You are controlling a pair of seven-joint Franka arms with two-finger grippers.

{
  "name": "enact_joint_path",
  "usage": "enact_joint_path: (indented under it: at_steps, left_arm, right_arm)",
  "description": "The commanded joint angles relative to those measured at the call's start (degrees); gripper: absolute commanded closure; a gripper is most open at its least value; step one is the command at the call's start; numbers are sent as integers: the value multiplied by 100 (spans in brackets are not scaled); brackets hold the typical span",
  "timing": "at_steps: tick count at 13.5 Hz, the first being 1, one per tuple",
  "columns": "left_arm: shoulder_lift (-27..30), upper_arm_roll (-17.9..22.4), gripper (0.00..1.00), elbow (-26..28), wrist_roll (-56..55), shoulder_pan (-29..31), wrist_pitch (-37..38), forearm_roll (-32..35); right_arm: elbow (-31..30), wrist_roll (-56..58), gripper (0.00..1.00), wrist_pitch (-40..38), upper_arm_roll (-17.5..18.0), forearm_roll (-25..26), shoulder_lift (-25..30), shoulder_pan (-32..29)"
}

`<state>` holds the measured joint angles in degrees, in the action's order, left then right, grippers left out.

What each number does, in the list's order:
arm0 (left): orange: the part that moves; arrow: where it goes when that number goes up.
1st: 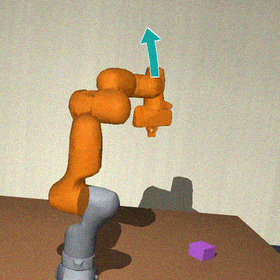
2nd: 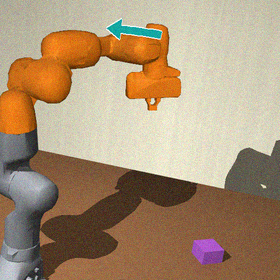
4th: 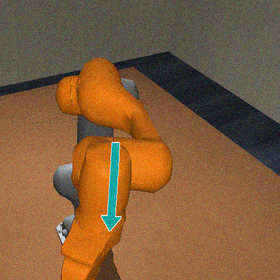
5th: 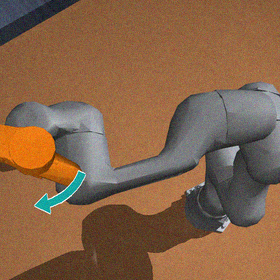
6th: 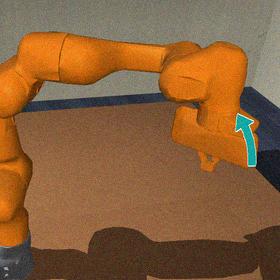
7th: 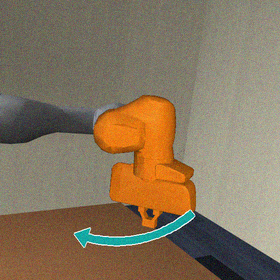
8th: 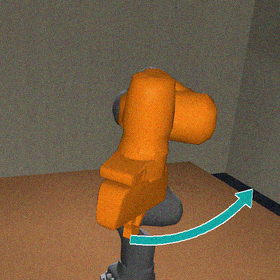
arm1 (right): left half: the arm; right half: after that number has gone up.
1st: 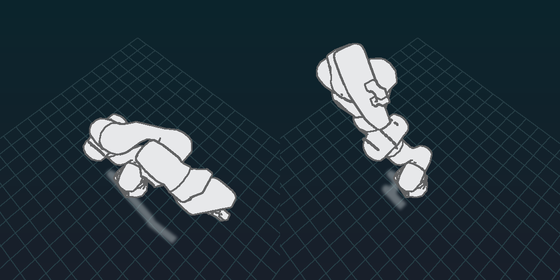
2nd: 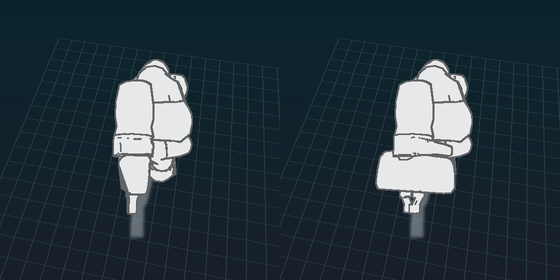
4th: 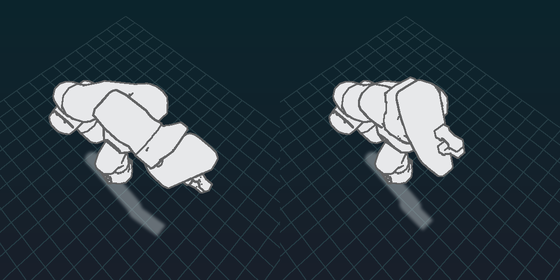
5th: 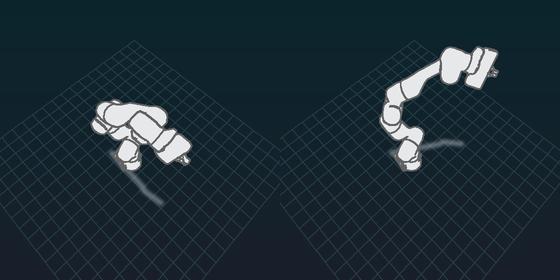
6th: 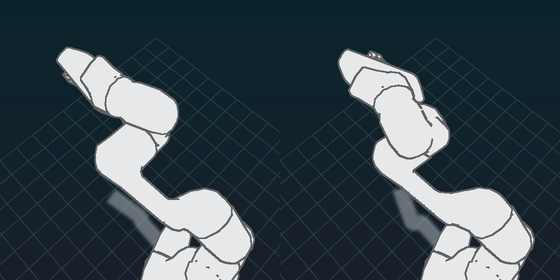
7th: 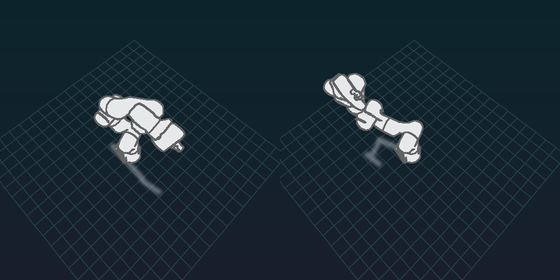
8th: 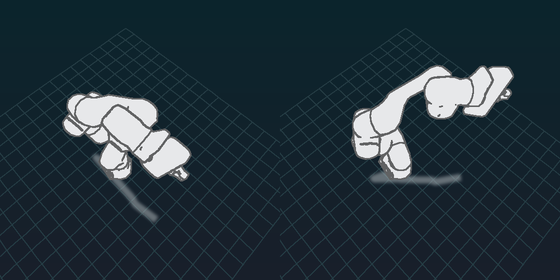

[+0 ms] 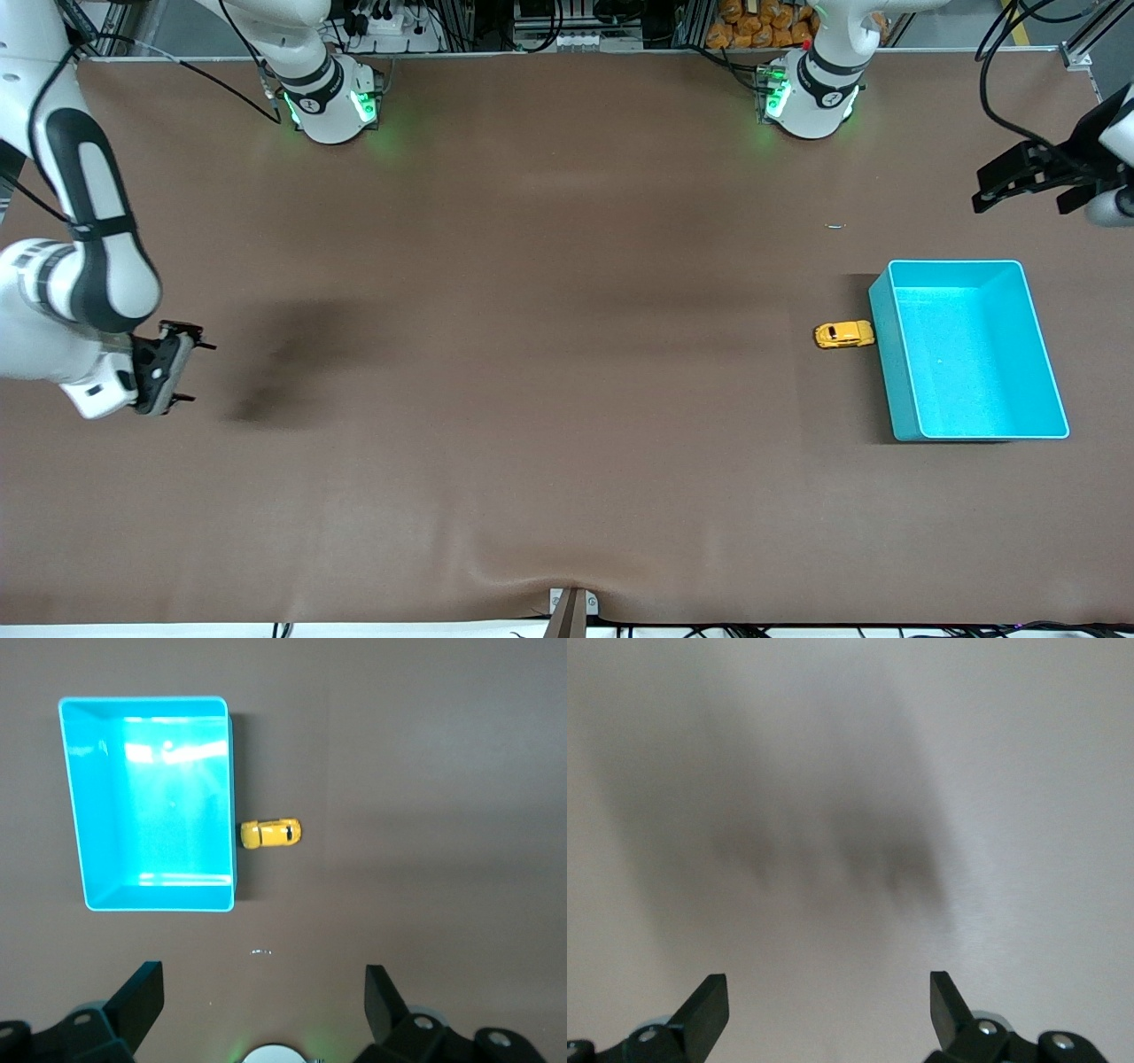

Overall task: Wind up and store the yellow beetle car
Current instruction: 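Retract the right gripper while the left gripper reaches the car, then grasp the yellow car beside the bin with the left gripper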

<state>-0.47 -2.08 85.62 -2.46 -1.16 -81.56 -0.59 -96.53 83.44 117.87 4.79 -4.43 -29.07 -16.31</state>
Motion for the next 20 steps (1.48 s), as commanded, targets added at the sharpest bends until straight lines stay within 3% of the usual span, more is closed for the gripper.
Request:
enact_joint_path:
  at_steps: [1,8,11,13,17,20]
  left_arm:
    - [-162,-38,0,183,-149,11,35,129]
    - [-1506,-29,0,289,-747,520,-150,59]
    - [-1816,-38,0,359,-816,556,-167,59]
    - [-1694,-73,0,971,-1498,530,-673,59]
    - [-912,-231,0,2684,-2510,538,-2211,41]
    - [-726,-460,0,3539,-3775,538,-3145,50]
  right_arm:
    - [563,-861,0,-614,22,-111,313,180]
    - [1170,-3119,0,-2072,30,-59,1351,479]
    - [1811,-4036,0,-3047,13,91,1484,479]
    - [2172,-4229,0,-3480,13,205,1484,479]
    - [2437,-5495,0,-3938,22,188,1632,488]
    - [2446,-7003,0,-3947,65,82,1738,514]
